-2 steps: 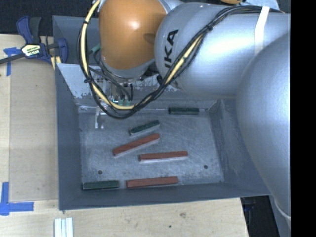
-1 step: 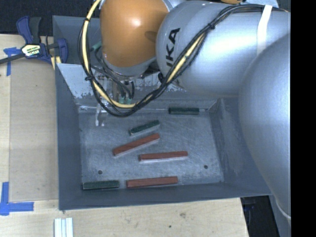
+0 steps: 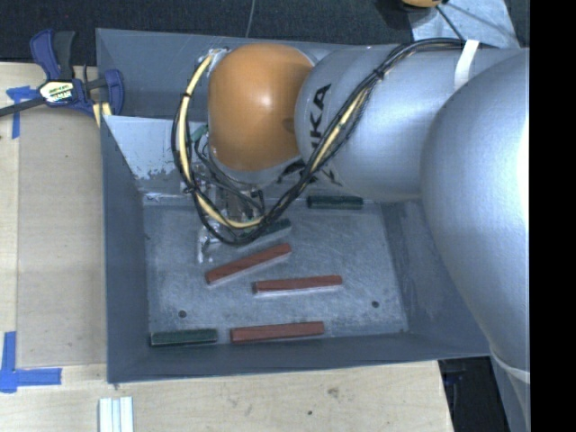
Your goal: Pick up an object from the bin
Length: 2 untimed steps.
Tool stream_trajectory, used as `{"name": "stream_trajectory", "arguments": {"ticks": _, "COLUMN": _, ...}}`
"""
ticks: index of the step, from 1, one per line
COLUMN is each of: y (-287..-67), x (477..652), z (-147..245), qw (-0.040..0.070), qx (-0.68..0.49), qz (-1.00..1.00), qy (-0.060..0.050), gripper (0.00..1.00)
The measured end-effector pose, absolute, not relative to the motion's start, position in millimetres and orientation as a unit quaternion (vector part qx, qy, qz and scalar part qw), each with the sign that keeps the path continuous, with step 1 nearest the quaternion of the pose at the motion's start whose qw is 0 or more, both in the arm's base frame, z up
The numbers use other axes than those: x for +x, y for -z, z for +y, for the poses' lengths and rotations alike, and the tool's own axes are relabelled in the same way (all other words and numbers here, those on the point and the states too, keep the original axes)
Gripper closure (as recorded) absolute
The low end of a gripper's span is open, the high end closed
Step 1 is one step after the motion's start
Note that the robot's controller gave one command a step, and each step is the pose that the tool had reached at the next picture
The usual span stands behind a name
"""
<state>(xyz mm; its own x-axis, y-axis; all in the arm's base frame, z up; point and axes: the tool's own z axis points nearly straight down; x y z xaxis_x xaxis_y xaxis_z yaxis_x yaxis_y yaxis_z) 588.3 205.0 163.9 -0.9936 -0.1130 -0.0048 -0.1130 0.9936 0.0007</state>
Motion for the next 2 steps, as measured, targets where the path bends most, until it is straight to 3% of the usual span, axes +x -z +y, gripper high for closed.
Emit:
{"name": "stream_trajectory", "arguments": {"ticks": 1, "y": -161, "x": 598.7, "z": 139, "qw": 0.003, "qx": -0.054, "qz": 0.999, "qy": 0.001, "gripper": 0.0}}
{"name": "stream_trajectory", "arguments": {"ticks": 2, "y": -147, "x": 588.4, "z": 129, "qw": 0.001, "qx": -0.083, "qz": 0.997, "qy": 0.0, "gripper": 0.0}}
